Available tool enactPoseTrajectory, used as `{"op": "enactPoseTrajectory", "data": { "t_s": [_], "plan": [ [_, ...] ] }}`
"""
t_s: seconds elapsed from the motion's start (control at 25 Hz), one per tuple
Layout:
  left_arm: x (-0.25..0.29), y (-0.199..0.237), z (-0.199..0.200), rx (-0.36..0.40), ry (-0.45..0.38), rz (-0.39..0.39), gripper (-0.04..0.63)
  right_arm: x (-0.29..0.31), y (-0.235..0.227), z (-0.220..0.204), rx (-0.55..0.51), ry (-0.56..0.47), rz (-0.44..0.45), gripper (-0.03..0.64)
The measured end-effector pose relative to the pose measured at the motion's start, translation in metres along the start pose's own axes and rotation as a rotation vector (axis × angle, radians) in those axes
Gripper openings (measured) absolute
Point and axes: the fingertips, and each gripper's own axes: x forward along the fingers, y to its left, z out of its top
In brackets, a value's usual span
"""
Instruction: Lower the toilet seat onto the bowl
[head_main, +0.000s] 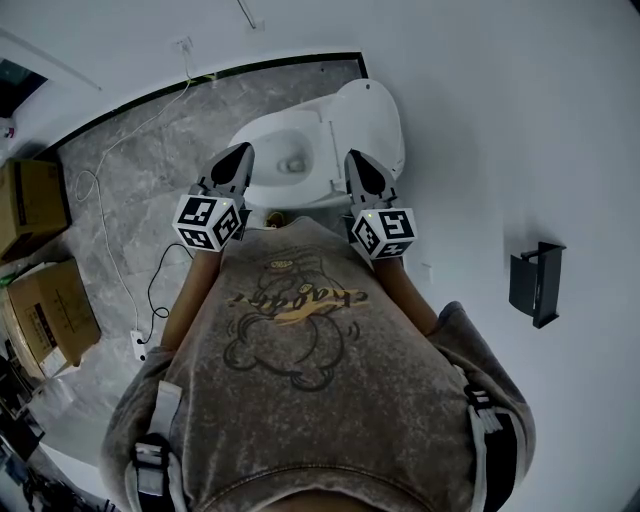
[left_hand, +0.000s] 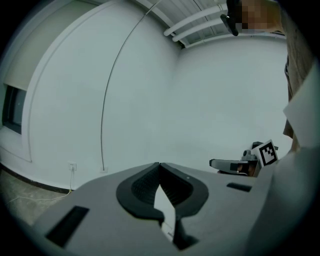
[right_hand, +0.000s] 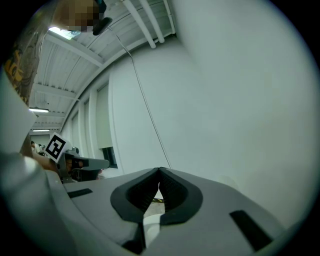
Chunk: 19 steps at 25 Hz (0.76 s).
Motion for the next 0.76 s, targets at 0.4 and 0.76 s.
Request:
{"op": "enactPoseTrajectory", "data": {
  "t_s": [0.4,0.76],
  "plan": [
    [-0.003,0.008,0.006,-0.003,-0.002,-0.002,0.009,0.008,0.007,0.006,-0.020,0.002,0.007,0.026],
    [0.002,0.012,0.006,0.001,0.014,-0.008,0.009,0.014,0.004,0.008,-0.020,-0.004,0.003,0.026]
  ]
}}
